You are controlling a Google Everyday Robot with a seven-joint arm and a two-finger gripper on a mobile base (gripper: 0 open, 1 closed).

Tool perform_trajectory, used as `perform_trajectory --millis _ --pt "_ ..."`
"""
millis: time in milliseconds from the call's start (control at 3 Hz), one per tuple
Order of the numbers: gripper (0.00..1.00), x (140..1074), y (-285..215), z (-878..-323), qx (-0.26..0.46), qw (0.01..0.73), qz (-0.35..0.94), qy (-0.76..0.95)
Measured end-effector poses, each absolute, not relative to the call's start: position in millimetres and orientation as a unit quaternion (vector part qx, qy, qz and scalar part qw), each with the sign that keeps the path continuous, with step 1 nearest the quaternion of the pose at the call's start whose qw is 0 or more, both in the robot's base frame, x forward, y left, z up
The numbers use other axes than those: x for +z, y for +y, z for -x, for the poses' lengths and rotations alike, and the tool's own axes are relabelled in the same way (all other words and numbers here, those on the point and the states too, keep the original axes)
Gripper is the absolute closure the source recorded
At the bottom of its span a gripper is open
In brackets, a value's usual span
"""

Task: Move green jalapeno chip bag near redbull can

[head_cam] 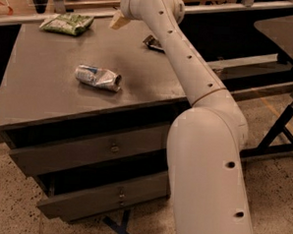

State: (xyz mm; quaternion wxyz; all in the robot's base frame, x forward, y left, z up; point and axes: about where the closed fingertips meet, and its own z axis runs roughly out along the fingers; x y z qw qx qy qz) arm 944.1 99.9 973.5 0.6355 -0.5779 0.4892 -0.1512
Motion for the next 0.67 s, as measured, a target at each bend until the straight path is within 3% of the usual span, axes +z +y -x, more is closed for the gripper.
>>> perform_trajectory --millis 667 --pt "0.0 970.0 122.2 -939.3 -0.165 0.635 0.594 0.465"
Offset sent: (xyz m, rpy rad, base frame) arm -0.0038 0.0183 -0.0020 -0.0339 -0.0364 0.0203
